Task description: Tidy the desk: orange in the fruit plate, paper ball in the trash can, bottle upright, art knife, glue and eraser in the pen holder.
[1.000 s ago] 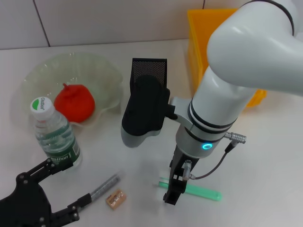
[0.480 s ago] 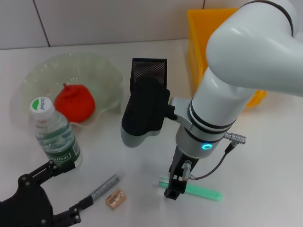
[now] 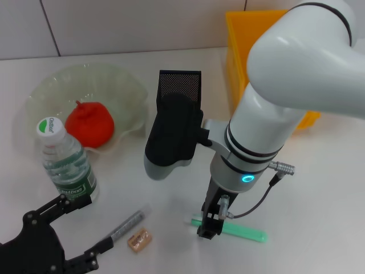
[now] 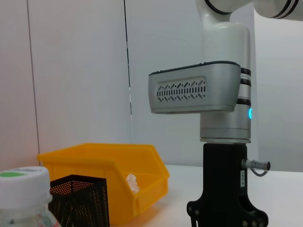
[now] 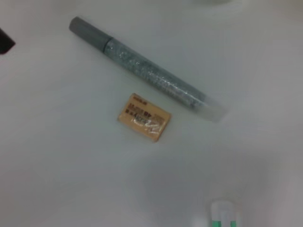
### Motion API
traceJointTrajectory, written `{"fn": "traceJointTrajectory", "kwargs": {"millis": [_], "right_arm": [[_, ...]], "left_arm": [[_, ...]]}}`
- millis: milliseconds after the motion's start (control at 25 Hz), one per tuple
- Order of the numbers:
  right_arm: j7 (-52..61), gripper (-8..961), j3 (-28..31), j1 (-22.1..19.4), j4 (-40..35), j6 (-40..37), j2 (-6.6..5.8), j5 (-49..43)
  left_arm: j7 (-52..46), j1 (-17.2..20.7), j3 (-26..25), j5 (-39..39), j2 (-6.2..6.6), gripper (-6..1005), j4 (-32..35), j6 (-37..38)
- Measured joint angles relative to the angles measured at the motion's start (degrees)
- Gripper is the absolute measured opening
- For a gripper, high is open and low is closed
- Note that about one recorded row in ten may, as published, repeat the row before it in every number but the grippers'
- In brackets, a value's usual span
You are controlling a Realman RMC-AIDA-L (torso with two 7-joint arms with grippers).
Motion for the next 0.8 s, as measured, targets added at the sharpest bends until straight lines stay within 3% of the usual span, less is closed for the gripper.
{"fn": "traceJointTrajectory", "kwargs": {"millis": [240,440,800], "right_arm": [[0.0,436,-0.8,0.1,0.0,0.1,0.00,0.2],[0.0,441,-0.8,0.1,0.0,0.1,0.00,0.2],[0.0,347,-0.8,0.2,0.5,0.0,0.00,0.1]], "left_arm": [[0.0,-0.1,0.1,0.0,0.00,802,0.1,0.0],[0.0,-0.1,0.1,0.0,0.00,802,0.1,0.0],[0.0,-0.1,0.1,0.0,0.01,801,0.2,0.2]]}}
